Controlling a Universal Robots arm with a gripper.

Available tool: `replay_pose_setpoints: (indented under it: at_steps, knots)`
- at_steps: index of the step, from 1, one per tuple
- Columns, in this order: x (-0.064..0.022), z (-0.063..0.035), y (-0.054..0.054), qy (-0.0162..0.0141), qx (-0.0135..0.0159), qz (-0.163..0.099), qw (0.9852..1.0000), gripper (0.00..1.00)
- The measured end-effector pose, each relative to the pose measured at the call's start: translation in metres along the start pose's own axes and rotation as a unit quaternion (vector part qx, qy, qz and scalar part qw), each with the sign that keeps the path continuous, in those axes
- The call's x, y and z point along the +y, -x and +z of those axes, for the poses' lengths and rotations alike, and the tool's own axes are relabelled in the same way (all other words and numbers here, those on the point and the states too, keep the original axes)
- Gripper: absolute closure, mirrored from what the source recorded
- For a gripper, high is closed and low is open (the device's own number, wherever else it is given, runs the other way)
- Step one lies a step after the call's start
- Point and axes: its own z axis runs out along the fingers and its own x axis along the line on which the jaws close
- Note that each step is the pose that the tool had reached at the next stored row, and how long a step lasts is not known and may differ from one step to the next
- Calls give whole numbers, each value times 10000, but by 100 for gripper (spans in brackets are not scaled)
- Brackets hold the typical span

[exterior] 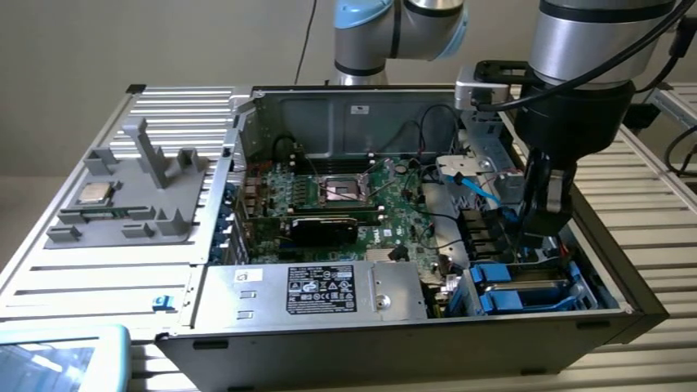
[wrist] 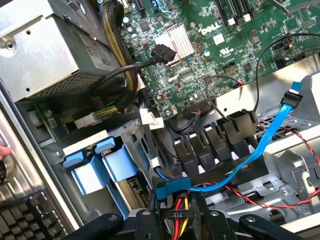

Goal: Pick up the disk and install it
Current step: 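Insert the first disk wire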

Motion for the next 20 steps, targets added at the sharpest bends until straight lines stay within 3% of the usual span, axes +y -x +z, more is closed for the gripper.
replay_pose_setpoints:
  at_steps: [3,4,10,16,20]
  knots:
    - [-1,1,1,-10,-7,1,10000,63]
    - [0,1,0,-15,-11,2,10000,56]
    - [-2,-10,1,-67,-35,9,10000,56]
    - [-6,-39,0,-109,-52,14,9999,36]
    - [-13,-81,-2,-145,-71,19,9999,36]
